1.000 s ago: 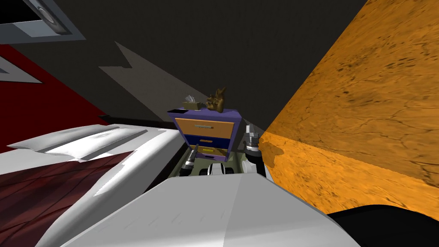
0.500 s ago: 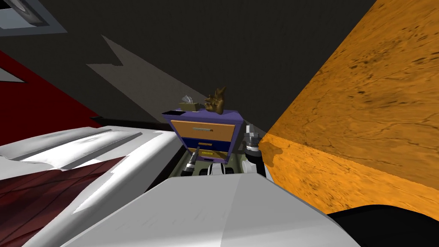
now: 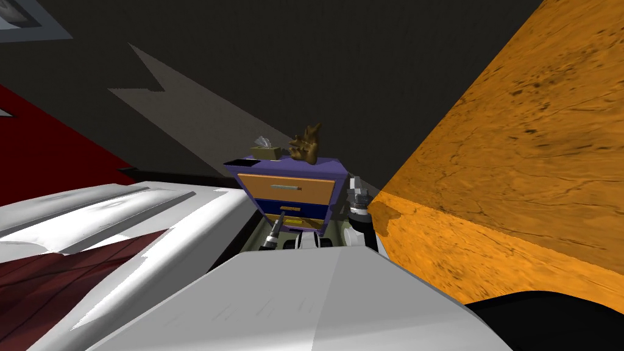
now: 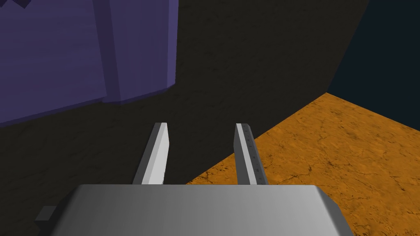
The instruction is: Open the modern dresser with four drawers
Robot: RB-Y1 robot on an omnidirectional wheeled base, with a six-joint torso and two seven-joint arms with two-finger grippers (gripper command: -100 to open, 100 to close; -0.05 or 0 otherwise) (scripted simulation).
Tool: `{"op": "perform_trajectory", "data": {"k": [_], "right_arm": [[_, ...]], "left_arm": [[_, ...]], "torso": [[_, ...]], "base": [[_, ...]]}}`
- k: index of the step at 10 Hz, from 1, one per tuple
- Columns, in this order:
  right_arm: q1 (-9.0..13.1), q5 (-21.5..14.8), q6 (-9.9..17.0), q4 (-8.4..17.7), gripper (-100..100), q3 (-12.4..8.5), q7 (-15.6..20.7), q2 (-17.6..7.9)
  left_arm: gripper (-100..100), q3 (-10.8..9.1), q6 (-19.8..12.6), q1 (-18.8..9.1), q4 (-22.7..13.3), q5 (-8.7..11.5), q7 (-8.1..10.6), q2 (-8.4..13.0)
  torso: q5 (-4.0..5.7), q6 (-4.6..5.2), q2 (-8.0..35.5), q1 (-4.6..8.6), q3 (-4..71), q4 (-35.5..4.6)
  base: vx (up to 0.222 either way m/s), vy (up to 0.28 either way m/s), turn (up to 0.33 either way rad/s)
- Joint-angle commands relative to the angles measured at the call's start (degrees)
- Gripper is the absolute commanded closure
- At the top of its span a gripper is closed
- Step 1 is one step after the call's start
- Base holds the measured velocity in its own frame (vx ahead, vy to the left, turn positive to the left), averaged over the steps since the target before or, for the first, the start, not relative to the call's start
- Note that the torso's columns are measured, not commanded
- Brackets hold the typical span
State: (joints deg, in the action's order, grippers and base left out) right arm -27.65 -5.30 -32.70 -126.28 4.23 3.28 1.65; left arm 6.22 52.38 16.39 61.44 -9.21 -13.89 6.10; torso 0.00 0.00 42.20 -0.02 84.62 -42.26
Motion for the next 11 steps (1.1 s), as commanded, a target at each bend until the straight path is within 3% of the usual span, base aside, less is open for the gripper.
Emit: {"op": "perform_trajectory", "data": {"k": [1,4,5,6,8,11], "right_arm": [[0.00,0.00,0.00,0.00,0,0.00,0.00,0.00],[0.01,0.00,0.00,0.00,0,0.00,0.00,0.00],[0.01,0.00,0.00,0.00,0,0.00,0.00,0.00],[0.01,0.00,0.00,0.00,0,0.00,0.00,0.00],[0.01,0.00,0.00,0.00,0,0.00,0.00,0.00],[0.04,0.00,0.01,0.01,0,0.00,0.00,0.00]], "left_arm": [[-100,0.07,1.59,-0.97,-3.94,-0.09,-0.40,-1.23],[-100,-0.19,-0.85,-2.08,-2.19,0.07,0.13,-0.71],[-100,-0.15,-0.25,-1.80,-2.35,0.05,0.03,-0.69],[100,0.02,1.34,-1.00,-3.40,-0.06,-0.39,-0.97],[100,0.24,-0.31,-0.80,-1.45,-0.19,0.11,-0.69],[100,0.54,-1.38,-0.09,0.50,-0.35,0.76,-0.13]], "torso": [[0.00,0.00,-0.02,0.00,0.02,0.01],[0.02,0.01,0.21,0.08,-0.14,-0.07],[0.02,0.00,0.14,0.08,-0.09,-0.04],[0.00,-0.01,0.15,0.01,-0.09,-0.03],[-0.01,0.00,0.15,-0.02,-0.10,-0.05],[-0.01,0.00,0.34,-0.04,-0.21,-0.09]], "base": [[0.093,0.005,-0.014],[0.039,-0.011,-0.009],[0.018,-0.010,-0.002],[-0.023,0.008,0.013],[-0.061,0.001,0.014],[-0.184,0.017,0.018]]}}
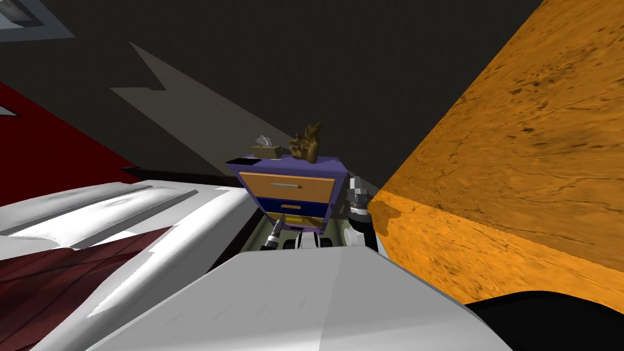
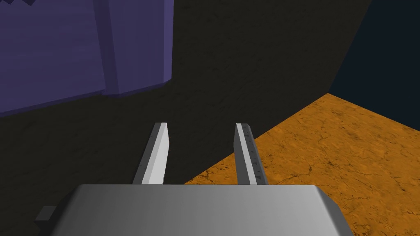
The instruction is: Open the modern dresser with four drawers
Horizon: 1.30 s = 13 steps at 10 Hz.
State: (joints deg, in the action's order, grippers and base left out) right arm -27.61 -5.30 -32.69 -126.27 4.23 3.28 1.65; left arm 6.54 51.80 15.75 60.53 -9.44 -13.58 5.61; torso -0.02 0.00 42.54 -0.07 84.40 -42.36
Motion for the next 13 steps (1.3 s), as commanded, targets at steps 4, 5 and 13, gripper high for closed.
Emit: {"op": "perform_trajectory", "data": {"k": [4,5,13], "right_arm": [[-0.05,0.00,-0.01,-0.01,0,0.00,0.00,-0.01],[-0.06,0.00,-0.01,-0.01,0,-0.01,0.00,-0.01],[-0.16,-0.02,0.00,0.11,0,0.07,-0.01,-0.04]], "left_arm": [[-100,-0.37,-2.94,-1.82,0.48,0.34,1.06,0.44],[-100,-0.22,-2.60,-1.19,0.97,0.23,0.91,0.52],[100,0.09,-5.03,-1.13,3.65,0.09,1.97,1.22]], "torso": [[0.00,-0.01,-0.96,0.02,0.61,0.28],[0.00,-0.01,-0.68,-0.01,0.43,0.20],[0.02,0.01,0.10,0.06,-0.06,-0.04]], "base": [[0.084,0.027,-0.025],[0.092,0.029,-0.005],[-0.053,0.007,0.008]]}}
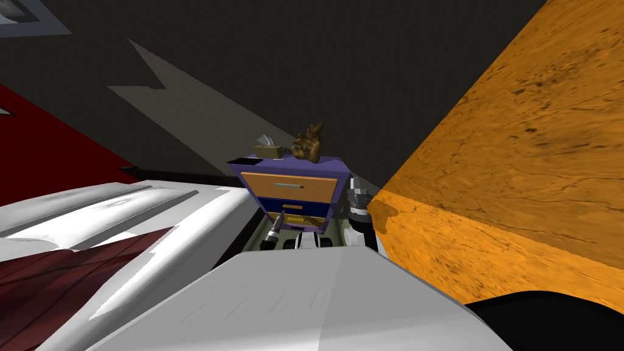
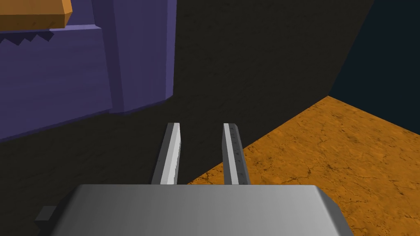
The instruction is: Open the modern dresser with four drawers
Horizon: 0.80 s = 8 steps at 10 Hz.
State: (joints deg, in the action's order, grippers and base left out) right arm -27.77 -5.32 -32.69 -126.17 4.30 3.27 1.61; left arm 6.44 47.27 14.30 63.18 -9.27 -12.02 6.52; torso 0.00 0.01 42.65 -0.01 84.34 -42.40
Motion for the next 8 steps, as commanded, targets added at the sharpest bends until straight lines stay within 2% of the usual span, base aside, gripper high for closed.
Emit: {"op": "perform_trajectory", "data": {"k": [1,2,3,7,8], "right_arm": [[0.00,0.00,0.00,0.00,0,0.00,0.00,0.00],[0.00,0.00,0.00,0.00,0,0.00,0.00,0.00],[-0.01,0.00,0.00,0.00,0,0.00,0.00,0.00],[-0.05,0.00,-0.01,-0.01,0,0.00,0.00,0.00],[-0.04,0.00,-0.01,-0.01,0,0.00,0.00,0.00]], "left_arm": [[100,0.32,-0.85,0.51,1.70,-0.14,0.66,0.52],[100,0.21,-0.52,0.31,1.11,-0.09,0.47,0.40],[-100,0.04,-0.13,0.11,0.21,-0.01,0.17,0.04],[-100,-0.16,0.38,-0.17,-0.85,0.08,-0.15,-0.26],[-100,1.08,-0.25,0.49,0.74,-0.55,0.39,0.17]], "torso": [[0.00,-0.01,-0.15,-0.01,0.09,0.05],[0.01,-0.01,-0.26,0.05,0.17,0.08],[0.02,0.00,-0.66,0.07,0.39,0.17],[0.01,-0.01,-0.45,0.03,0.28,0.14],[-0.02,-0.01,-0.04,-0.08,0.04,0.03]], "base": [[-0.202,0.013,0.013],[-0.097,0.002,0.001],[0.071,-0.020,-0.023],[0.143,-0.035,-0.010],[0.083,-0.025,0.192]]}}
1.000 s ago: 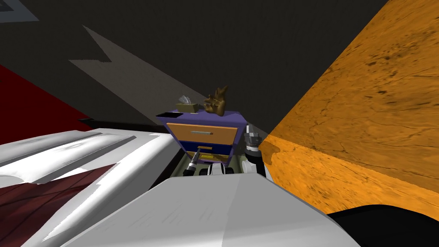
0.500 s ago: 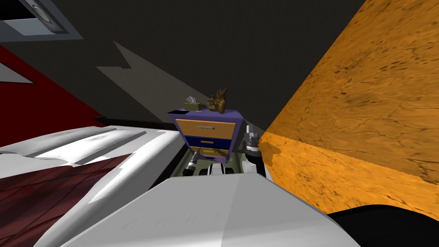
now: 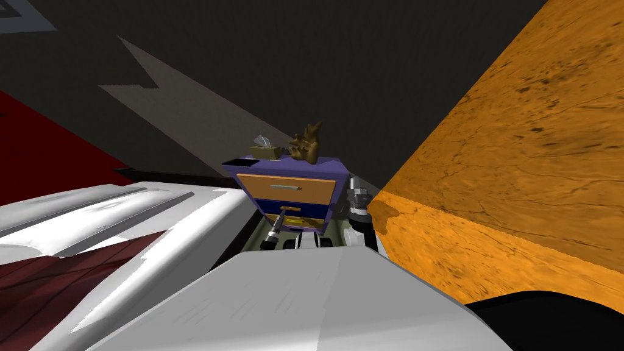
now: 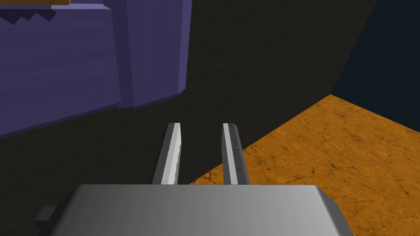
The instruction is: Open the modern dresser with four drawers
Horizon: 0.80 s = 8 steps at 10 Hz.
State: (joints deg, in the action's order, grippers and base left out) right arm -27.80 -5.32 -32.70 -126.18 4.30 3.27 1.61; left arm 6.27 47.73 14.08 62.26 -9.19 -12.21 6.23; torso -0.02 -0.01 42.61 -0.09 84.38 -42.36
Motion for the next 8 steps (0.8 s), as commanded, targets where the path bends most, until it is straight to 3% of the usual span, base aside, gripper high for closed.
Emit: {"op": "perform_trajectory", "data": {"k": [1,3,4,5,6,7,8], "right_arm": [[-0.01,0.00,0.00,0.00,0,0.00,0.00,0.00],[-0.61,-0.01,0.04,0.42,0,-0.01,0.00,-0.08],[-1.03,-0.02,0.06,0.69,0,-0.01,0.00,-0.13],[-1.27,-0.04,0.07,0.87,0,0.03,-0.01,-0.17],[-1.28,-0.05,0.06,0.88,0,0.04,-0.01,-0.18],[-1.28,-0.05,0.06,0.88,0,0.03,-0.01,-0.18],[-1.28,-0.05,0.06,0.88,0,0.04,-0.01,-0.18]], "left_arm": [[-100,1.87,-1.07,1.06,2.49,-0.96,0.87,0.69],[-100,3.11,-1.78,1.77,4.15,-1.59,1.46,1.16],[-100,2.68,-1.42,1.48,3.50,-1.37,1.25,1.06],[100,1.56,-0.89,0.88,2.08,-0.80,0.73,0.58],[100,0.62,-0.36,0.35,0.83,-0.32,0.29,0.23],[100,1.11,-0.89,0.80,1.12,-0.58,0.63,0.53],[-100,1.14,-2.20,0.70,2.62,-0.44,0.95,0.39]], "torso": [[0.00,-0.02,-0.04,0.03,-0.01,-0.01],[-0.20,-0.25,-0.78,-0.07,0.64,0.01],[-0.26,-0.34,-1.11,-0.08,0.90,0.06],[-0.22,-0.22,-1.06,-0.10,0.86,0.10],[-0.11,-0.05,-0.67,-0.08,0.50,0.11],[0.04,0.05,-0.16,0.10,0.15,-0.14],[0.08,0.02,-0.15,0.26,0.07,-0.06]], "base": [[0.106,-0.019,0.169],[0.067,-0.024,0.127],[0.006,-0.017,0.011],[-0.050,0.020,-0.246],[-0.078,0.041,-0.208],[-0.030,0.025,-0.028],[-0.050,-0.059,0.013]]}}
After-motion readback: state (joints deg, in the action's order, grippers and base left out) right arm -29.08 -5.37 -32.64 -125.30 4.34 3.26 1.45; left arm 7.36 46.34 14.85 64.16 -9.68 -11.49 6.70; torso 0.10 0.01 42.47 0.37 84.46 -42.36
